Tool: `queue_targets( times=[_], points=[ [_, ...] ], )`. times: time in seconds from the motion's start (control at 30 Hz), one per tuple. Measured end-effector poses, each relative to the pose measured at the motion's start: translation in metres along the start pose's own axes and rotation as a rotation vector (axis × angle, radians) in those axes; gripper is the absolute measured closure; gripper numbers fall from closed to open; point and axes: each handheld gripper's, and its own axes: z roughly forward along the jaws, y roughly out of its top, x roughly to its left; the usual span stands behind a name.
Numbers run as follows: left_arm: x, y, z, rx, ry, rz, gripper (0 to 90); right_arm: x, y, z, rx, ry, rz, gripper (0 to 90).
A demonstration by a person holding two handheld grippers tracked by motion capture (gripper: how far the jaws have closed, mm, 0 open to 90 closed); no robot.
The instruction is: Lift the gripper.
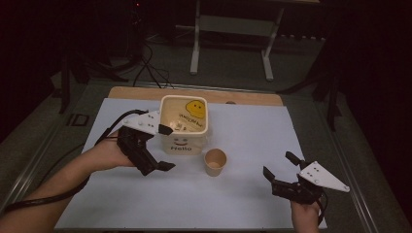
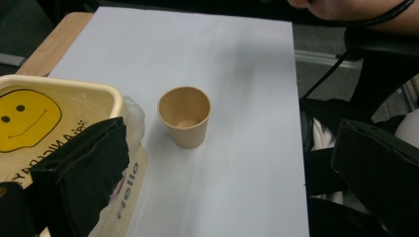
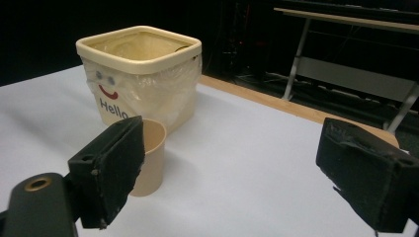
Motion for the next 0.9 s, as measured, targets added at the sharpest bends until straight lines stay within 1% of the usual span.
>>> queue_targets(
  times=[0.07, 0.17, 0.3, 0.4, 0.43, 0.47, 0.5, 0.6, 0.67, 0.7, 0.77, 0.8, 0.87, 0.9],
  points=[
    [0.001, 0.004, 0.004, 0.024, -0.001, 0.014, 1.9, 0.0, 0.0, 0.0, 0.001, 0.002, -0.001, 11.4],
    [0.0, 0.01, 0.012, 0.064, -0.022, 0.031, 1.9, 0.0, 0.0, 0.0, 0.001, 0.004, -0.001, 11.4],
    [0.0, 0.018, 0.022, 0.101, -0.024, 0.056, 1.9, -0.001, 0.0, 0.001, 0.002, 0.004, -0.002, 11.4],
    [-0.001, 0.024, 0.028, 0.124, -0.036, 0.069, 1.9, 0.0, -0.001, 0.001, 0.007, 0.007, -0.004, 11.4],
    [-0.001, 0.026, 0.03, 0.14, -0.046, 0.078, 1.9, 0.0, -0.001, 0.001, 0.01, 0.01, -0.006, 11.4],
    [-0.001, 0.028, 0.033, 0.151, -0.038, 0.091, 1.9, 0.0, -0.001, 0.002, 0.012, 0.011, -0.005, 11.4],
    [-0.001, 0.03, 0.035, 0.164, -0.05, 0.092, 1.9, 0.0, -0.001, 0.002, 0.011, 0.011, -0.005, 11.4],
    [-0.002, 0.036, 0.042, 0.197, -0.056, 0.11, 1.9, 0.001, -0.001, 0.002, 0.011, 0.013, -0.009, 11.4],
    [-0.001, 0.039, 0.046, 0.214, -0.059, 0.113, 1.9, 0.0, -0.001, 0.001, 0.009, 0.013, -0.009, 11.4],
    [-0.001, 0.04, 0.048, 0.226, -0.058, 0.123, 1.9, 0.0, -0.001, 0.001, 0.009, 0.012, -0.008, 11.4],
    [-0.001, 0.042, 0.052, 0.243, -0.062, 0.128, 1.9, 0.0, -0.001, 0.001, 0.008, 0.012, -0.004, 11.4],
    [-0.001, 0.043, 0.054, 0.252, -0.053, 0.136, 1.9, 0.0, -0.001, 0.001, 0.009, 0.013, -0.004, 11.4],
    [0.0, 0.045, 0.058, 0.272, -0.061, 0.142, 1.9, 0.0, -0.001, 0.001, 0.008, 0.013, -0.006, 11.4],
    [0.0, 0.047, 0.06, 0.278, -0.052, 0.146, 1.9, 0.0, -0.001, 0.001, 0.009, 0.014, -0.007, 11.4]
  ],
)
